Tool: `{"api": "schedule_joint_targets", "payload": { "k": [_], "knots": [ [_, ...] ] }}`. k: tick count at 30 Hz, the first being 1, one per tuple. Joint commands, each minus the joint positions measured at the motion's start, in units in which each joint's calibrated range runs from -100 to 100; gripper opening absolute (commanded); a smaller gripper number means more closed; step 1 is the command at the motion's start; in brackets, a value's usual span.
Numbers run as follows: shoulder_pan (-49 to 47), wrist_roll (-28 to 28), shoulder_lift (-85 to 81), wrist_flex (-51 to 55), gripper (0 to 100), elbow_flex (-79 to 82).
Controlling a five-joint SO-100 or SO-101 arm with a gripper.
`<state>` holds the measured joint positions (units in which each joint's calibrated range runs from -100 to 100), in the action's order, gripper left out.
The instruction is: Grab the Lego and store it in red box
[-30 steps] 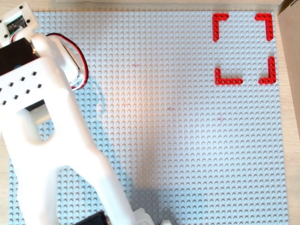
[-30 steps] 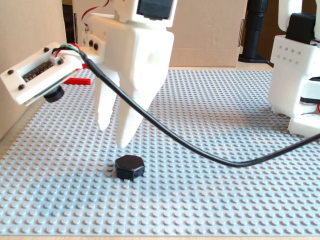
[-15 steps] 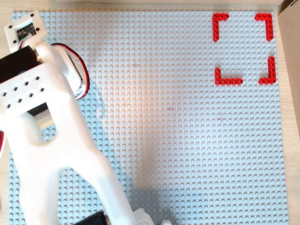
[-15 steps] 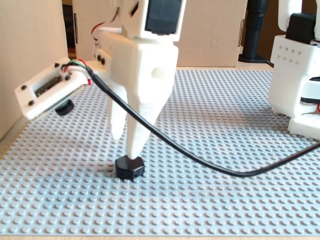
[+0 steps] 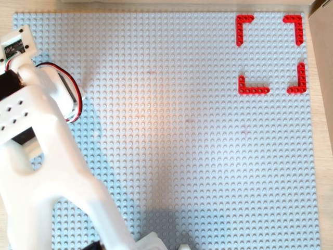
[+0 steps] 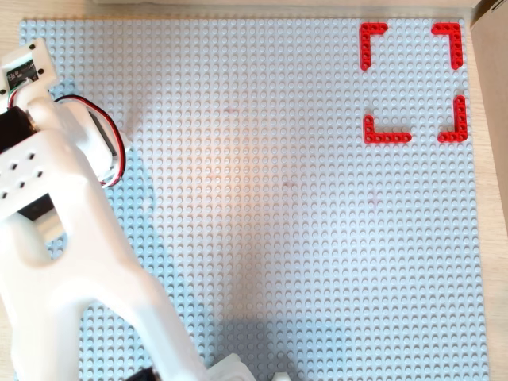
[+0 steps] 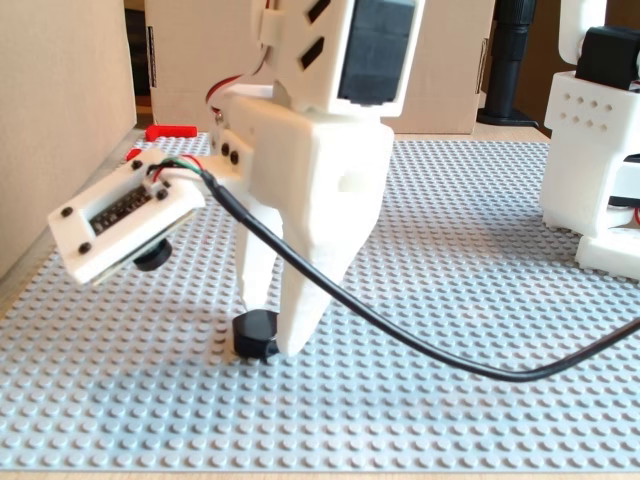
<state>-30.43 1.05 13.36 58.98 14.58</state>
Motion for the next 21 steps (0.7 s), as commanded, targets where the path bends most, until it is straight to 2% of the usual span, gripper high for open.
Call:
{"api": "schedule_joint_targets", "payload": {
  "k": [1,21],
  "knots": [
    [-0.65,-0.06,-0.98,-0.91,18,-0.31],
    [-0.28,-0.11,0.2,0.67,18,-1.67]
  ]
}}
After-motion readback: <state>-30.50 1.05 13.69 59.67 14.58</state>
